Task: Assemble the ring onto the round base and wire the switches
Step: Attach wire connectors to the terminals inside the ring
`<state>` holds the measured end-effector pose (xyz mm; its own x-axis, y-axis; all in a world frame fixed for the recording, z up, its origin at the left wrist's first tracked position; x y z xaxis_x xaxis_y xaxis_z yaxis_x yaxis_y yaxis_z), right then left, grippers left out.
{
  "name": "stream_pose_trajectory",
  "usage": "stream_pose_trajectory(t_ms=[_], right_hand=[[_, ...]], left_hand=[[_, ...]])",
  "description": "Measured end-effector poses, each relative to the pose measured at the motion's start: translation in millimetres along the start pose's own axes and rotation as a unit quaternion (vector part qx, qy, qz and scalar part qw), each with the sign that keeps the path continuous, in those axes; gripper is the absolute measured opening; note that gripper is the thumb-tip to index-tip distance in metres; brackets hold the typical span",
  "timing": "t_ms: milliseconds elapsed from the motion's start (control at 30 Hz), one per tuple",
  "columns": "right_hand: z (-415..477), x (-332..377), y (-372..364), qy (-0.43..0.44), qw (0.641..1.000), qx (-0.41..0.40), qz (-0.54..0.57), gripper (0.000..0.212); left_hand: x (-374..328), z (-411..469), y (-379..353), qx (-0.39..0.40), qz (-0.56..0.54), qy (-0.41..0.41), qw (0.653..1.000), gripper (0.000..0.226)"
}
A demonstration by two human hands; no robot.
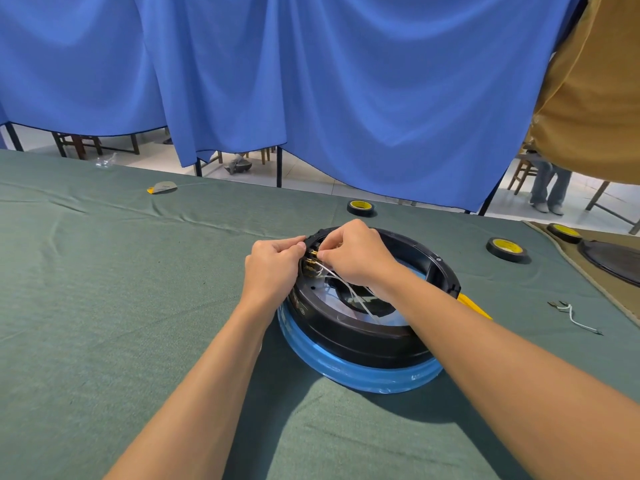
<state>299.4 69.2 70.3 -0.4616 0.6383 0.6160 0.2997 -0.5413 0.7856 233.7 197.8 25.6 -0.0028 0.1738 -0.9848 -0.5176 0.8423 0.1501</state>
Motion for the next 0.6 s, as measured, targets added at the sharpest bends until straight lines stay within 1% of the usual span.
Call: stream_pose_trajectory(t_ms=[167,233,300,367,433,467,533,567,600], right_hand=[[-10,7,-1,0.03,0.998,0.008,-0.049,0.017],[-17,7,6,0.038,0.995,-0.013,-0.093,0.02],[-28,5,18,0.049,0.99,-0.032,-0.126,0.022],[-42,0,36,0.081,0.988,-0.055,-0.121,0.022],[-61,-11,62,0.103,0.985,-0.102,-0.09,0.018],[-70,-22,77,0.103,0.983,-0.134,-0.075,0.016],[-88,-51,103,0.08,0.975,-0.201,-0.056,0.014],[-94,-69,114,0.058,0.971,-0.228,-0.05,0.013],[-100,-90,123,0.028,0.968,-0.243,-0.051,0.014]], left_hand=[[-5,2,-2,0.018,0.032,0.012,0.999,0.025],[-17,-1,-5,0.022,0.078,-0.001,0.997,0.03],[-39,-9,-13,0.02,0.168,-0.044,0.985,0.031],[-65,-25,-33,0.034,0.272,-0.111,0.955,0.027],[-82,-42,-59,0.069,0.326,-0.16,0.929,0.026],[-89,-52,-73,0.083,0.361,-0.184,0.91,0.026],[-101,-73,-103,0.104,0.443,-0.245,0.856,0.028],[-106,-83,-116,0.111,0.461,-0.274,0.837,0.031],[-110,-92,-129,0.123,0.466,-0.295,0.825,0.033]])
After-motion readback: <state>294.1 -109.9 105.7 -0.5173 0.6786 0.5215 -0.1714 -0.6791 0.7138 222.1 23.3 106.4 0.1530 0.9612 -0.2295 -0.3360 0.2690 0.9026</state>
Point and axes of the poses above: each hand's wrist, its own z-axis towards the middle knuckle, its own y-axis out of the back of the hand, x = y × z, the point moved 10 cm from there along z, towards the middle knuckle, and after that the axes turned 8 degrees about x, right-handed, at the moved point
